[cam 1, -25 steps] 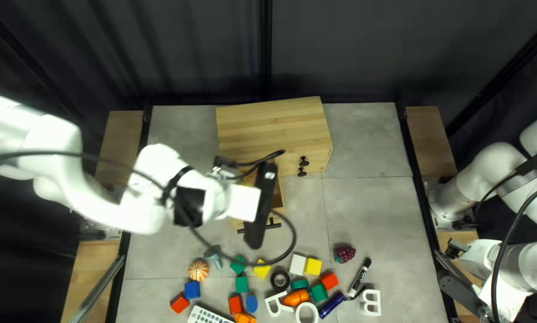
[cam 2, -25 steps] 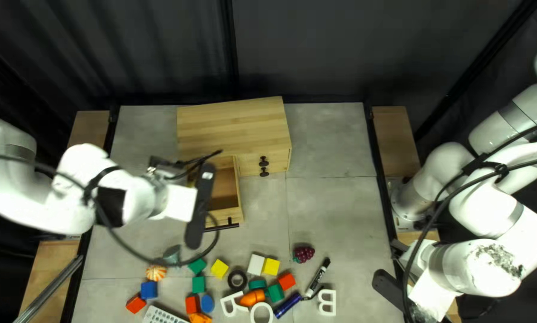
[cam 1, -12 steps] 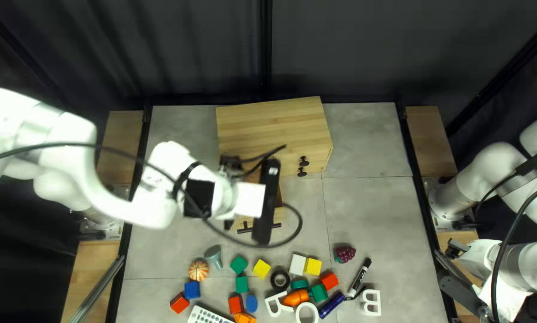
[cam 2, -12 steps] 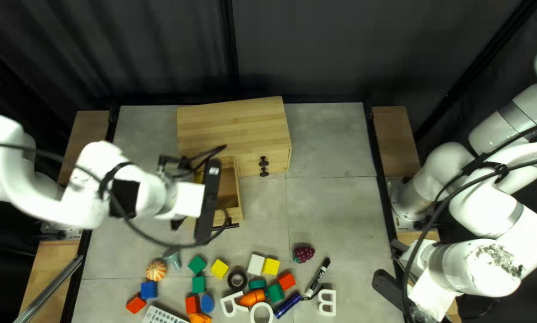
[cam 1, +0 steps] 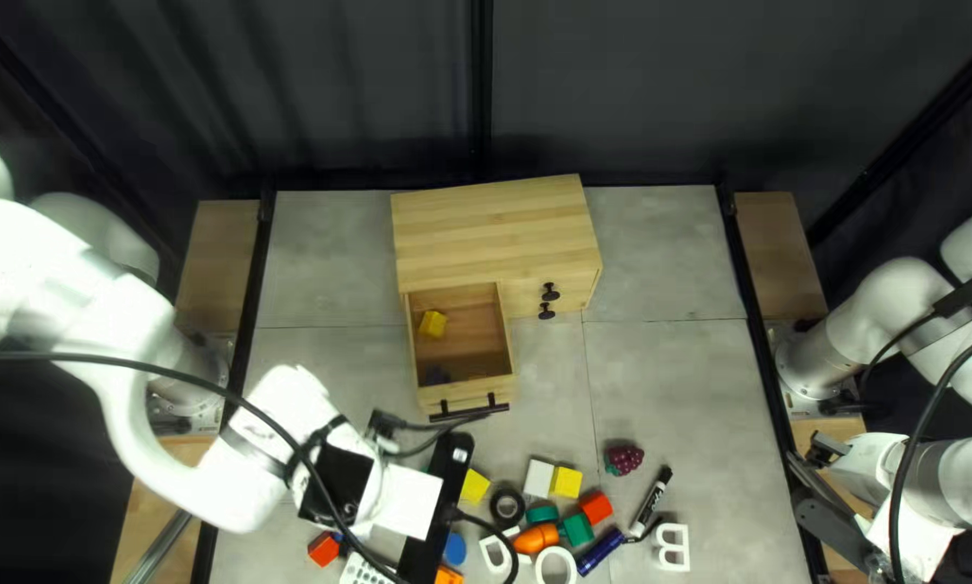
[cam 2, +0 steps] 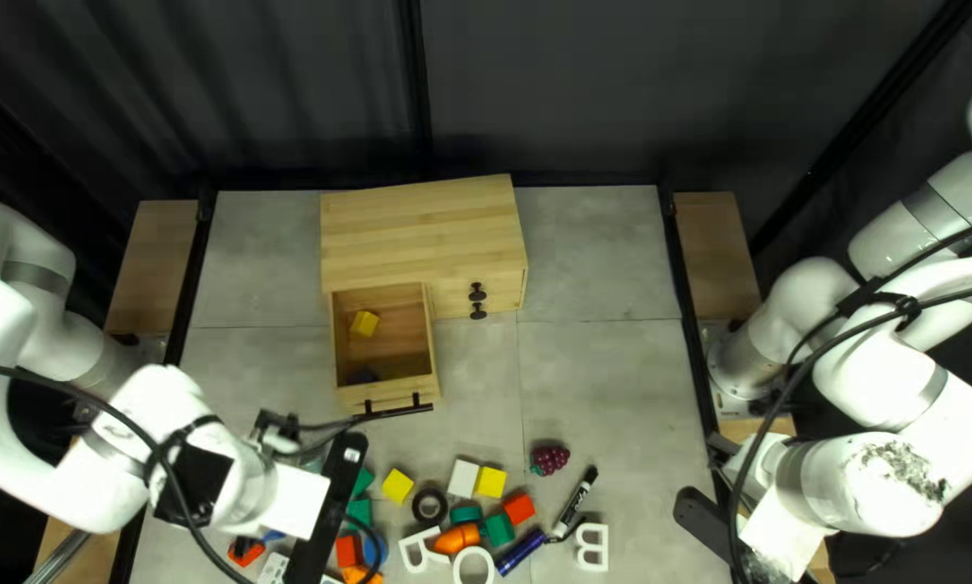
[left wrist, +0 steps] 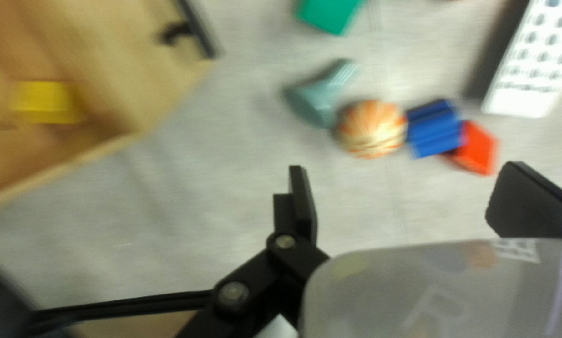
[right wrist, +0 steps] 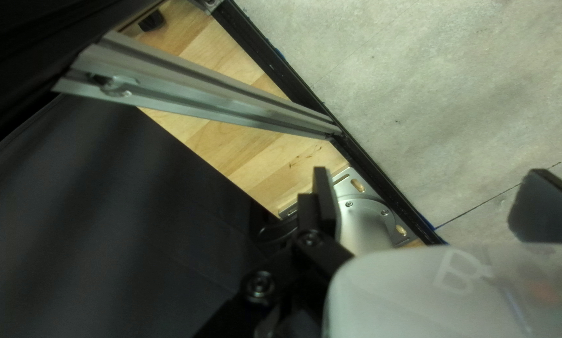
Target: Open drawers and place objects into drawer and close
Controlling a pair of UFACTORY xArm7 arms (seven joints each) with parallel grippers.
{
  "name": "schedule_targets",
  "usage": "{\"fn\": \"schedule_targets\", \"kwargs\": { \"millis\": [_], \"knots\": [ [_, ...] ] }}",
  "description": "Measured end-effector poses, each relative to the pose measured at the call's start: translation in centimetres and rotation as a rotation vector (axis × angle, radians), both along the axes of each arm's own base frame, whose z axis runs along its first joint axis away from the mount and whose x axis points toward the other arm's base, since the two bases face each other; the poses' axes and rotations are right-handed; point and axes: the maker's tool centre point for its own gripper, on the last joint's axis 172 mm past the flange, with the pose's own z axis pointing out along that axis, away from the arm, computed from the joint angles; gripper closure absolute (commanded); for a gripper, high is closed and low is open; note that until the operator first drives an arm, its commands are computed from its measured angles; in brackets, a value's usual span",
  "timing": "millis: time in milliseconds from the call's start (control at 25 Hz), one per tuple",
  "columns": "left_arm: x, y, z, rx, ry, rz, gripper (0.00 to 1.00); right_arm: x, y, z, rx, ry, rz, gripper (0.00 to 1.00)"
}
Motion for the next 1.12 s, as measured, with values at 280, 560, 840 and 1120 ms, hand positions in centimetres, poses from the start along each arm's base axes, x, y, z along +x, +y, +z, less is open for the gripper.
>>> {"fn": "schedule_targets", "kwargs": {
  "millis": [280, 560, 840, 1120],
  "knots": [
    [0.7, -0.5, -3.3, -0.003, -0.036, 0.372, 0.0, 0.0, 0.0, 0.0, 0.0, 0.0, 0.0, 0.0],
    [-0.5, 1.1, -5.4, 0.042, -0.093, 0.482, 0.0, 0.0, 0.0, 0.0, 0.0, 0.0, 0.0, 0.0],
    [-1.5, 2.4, -6.8, 0.062, -0.12, 0.518, 0.0, 0.0, 0.0, 0.0, 0.0, 0.0, 0.0, 0.0],
    [-2.1, 3.1, -8.3, 0.054, -0.13, 0.54, 0.0, 0.0, 0.0, 0.0, 0.0, 0.0, 0.0, 0.0]
  ]
}}
